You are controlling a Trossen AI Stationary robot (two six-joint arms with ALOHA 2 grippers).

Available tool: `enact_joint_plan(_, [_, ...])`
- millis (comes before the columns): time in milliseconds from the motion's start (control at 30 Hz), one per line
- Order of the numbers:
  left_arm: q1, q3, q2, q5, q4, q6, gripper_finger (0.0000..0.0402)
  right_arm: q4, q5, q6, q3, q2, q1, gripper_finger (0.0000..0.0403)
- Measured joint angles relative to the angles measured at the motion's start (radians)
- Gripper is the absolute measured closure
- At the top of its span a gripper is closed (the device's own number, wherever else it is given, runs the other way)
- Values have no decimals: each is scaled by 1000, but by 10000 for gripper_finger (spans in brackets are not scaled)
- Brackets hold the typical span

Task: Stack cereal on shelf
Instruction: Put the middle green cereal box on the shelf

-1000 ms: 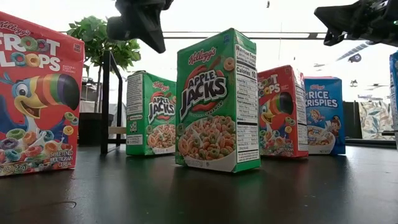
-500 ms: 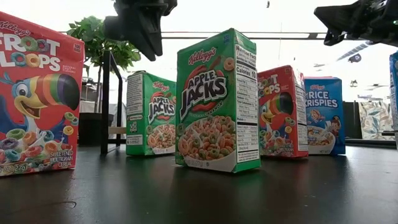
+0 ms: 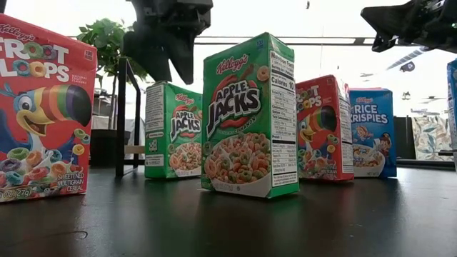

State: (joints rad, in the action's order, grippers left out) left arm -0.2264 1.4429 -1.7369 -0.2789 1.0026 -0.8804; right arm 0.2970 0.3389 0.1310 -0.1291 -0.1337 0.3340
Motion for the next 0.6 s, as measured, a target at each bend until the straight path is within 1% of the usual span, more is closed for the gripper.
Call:
enact_joint_plan(100, [0, 0, -17, -1, 2, 7, 148, 0, 0, 0, 0, 0, 0, 394])
enact_joint_plan(300, [0, 0, -47, -4, 10, 26, 189, 0, 0, 0, -1, 0, 0, 394])
enact_joint_plan(500, [-2, 0, -49, -7, 9, 31, 222, 0, 0, -26, -2, 0, 0, 394])
enact_joint_plan(600, [-3, 3, -49, -5, 9, 62, 235, 0, 0, -26, -2, 0, 0, 394])
